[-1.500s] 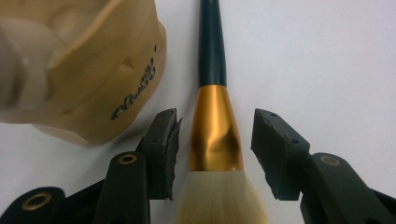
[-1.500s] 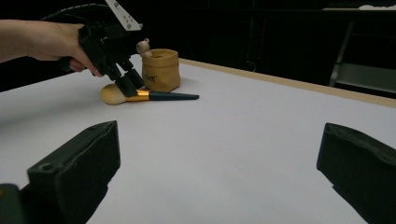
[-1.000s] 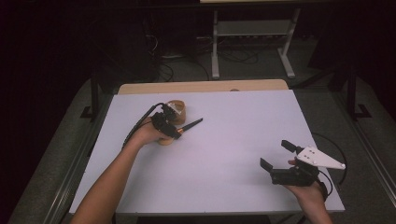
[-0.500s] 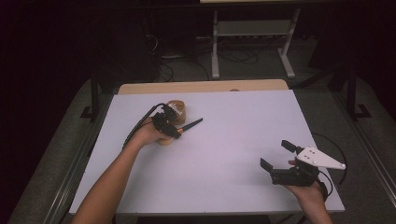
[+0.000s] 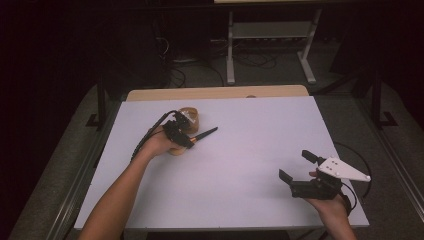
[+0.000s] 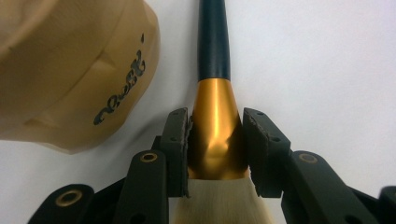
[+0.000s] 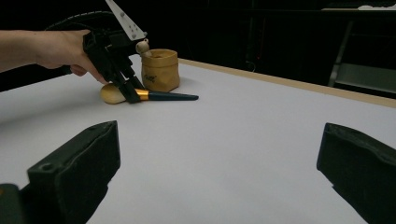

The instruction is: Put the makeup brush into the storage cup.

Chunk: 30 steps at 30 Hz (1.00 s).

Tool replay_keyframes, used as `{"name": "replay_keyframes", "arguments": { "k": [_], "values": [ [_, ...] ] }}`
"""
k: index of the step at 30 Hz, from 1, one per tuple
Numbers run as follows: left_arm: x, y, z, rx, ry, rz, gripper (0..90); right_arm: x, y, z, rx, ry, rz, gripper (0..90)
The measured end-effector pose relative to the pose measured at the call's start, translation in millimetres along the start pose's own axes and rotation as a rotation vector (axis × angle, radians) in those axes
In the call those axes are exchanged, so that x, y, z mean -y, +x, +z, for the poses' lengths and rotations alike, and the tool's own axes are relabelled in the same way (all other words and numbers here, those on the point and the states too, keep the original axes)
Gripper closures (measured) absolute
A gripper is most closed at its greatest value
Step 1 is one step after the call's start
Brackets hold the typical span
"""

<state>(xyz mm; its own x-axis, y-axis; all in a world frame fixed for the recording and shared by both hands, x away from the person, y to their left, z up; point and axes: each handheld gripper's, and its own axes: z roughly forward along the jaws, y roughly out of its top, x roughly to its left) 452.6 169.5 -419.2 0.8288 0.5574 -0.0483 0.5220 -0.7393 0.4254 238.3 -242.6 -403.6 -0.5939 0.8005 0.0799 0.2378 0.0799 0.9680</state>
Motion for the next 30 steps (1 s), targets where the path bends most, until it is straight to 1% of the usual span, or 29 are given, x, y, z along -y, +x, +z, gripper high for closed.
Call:
{"name": "replay_keyframes", "arguments": {
  "k": [1, 3, 5, 7, 8, 10, 12, 13, 14, 16, 18, 19, 20, 21, 22, 24, 25, 27, 28, 30],
  "values": [
    [-0.6, -0.1, -2.1, 0.002, 0.000, 0.005, 62.9, 0.0, 0.0, 0.0, 0.001, 0.000, 0.000, 0.0],
    [-0.8, -0.8, -4.7, 0.005, -0.018, 0.003, 62.9, 0.1, -0.1, 0.1, 0.001, 0.001, 0.002, 0.0],
    [-0.4, -0.8, -7.8, 0.008, -0.023, 0.010, 62.9, 0.0, 0.1, 0.1, 0.001, 0.000, 0.001, 0.0],
    [0.0, -1.0, -9.2, 0.008, -0.028, 0.007, 62.9, 0.0, 0.3, 0.1, 0.001, 0.001, -0.001, 0.0],
    [0.3, -0.9, -11.1, 0.012, -0.029, 0.014, 62.9, 0.0, 0.4, 0.1, 0.000, 0.001, -0.001, 0.0],
    [0.7, -2.3, -17.4, 0.017, -0.052, 0.019, 62.9, -0.2, 0.5, 0.0, 0.001, 0.001, -0.001, 0.0],
    [0.9, -3.5, -19.9, 0.020, -0.057, 0.019, 62.9, -0.3, 0.5, 0.0, 0.001, 0.000, 0.000, 0.0],
    [1.0, -5.1, -22.1, 0.025, -0.070, 0.014, 62.9, -0.6, 0.8, -0.4, -0.001, -0.001, 0.001, 0.0],
    [1.5, -6.4, -25.7, 0.031, -0.074, 0.019, 62.9, -0.7, 0.6, -0.5, -0.001, 0.000, -0.002, 0.0],
    [2.1, -7.5, -27.3, 0.034, -0.083, 0.017, 62.9, -1.1, 0.8, -0.5, -0.003, -0.002, -0.002, 0.0],
    [3.6, -10.0, -30.8, 0.048, -0.096, 0.014, 62.9, -2.1, 0.8, -0.8, -0.004, 0.002, -0.005, 0.0],
    [4.0, -10.5, -32.1, 0.051, -0.097, 0.021, 62.9, -2.7, 1.2, -0.8, -0.006, 0.002, -0.001, 0.0],
    [4.8, -11.5, -33.7, 0.057, -0.102, 0.022, 62.9, -3.1, 0.9, -0.7, -0.006, 0.000, -0.009, 0.0],
    [5.5, -12.4, -35.6, 0.076, -0.101, 0.026, 62.9, -3.7, 1.0, -0.9, -0.007, 0.001, -0.010, 0.0],
    [6.1, -13.7, -36.2, 0.084, -0.101, 0.021, 62.9, -4.3, 1.3, -0.9, -0.010, 0.001, -0.009, 0.0],
    [7.7, -16.8, -37.2, 0.088, -0.096, 0.029, 62.9, -5.4, 1.6, -1.0, -0.013, 0.005, -0.014, 0.0],
    [8.4, -18.1, -38.3, 0.090, -0.090, 0.042, 62.9, -6.0, 2.1, -0.9, -0.018, 0.004, -0.012, 0.0],
    [9.0, -19.7, -38.7, 0.094, -0.093, 0.040, 62.9, -6.5, 2.2, -1.0, -0.019, 0.006, -0.017, 0.0],
    [10.3, -23.6, -40.9, 0.101, -0.099, 0.056, 62.9, -6.9, 2.6, -0.9, -0.025, 0.009, -0.017, 0.0],
    [11.3, -26.9, -43.3, 0.106, -0.104, 0.067, 62.9, -8.3, 3.8, 0.4, -0.040, 0.017, -0.032, 0.0]
  ]
}}
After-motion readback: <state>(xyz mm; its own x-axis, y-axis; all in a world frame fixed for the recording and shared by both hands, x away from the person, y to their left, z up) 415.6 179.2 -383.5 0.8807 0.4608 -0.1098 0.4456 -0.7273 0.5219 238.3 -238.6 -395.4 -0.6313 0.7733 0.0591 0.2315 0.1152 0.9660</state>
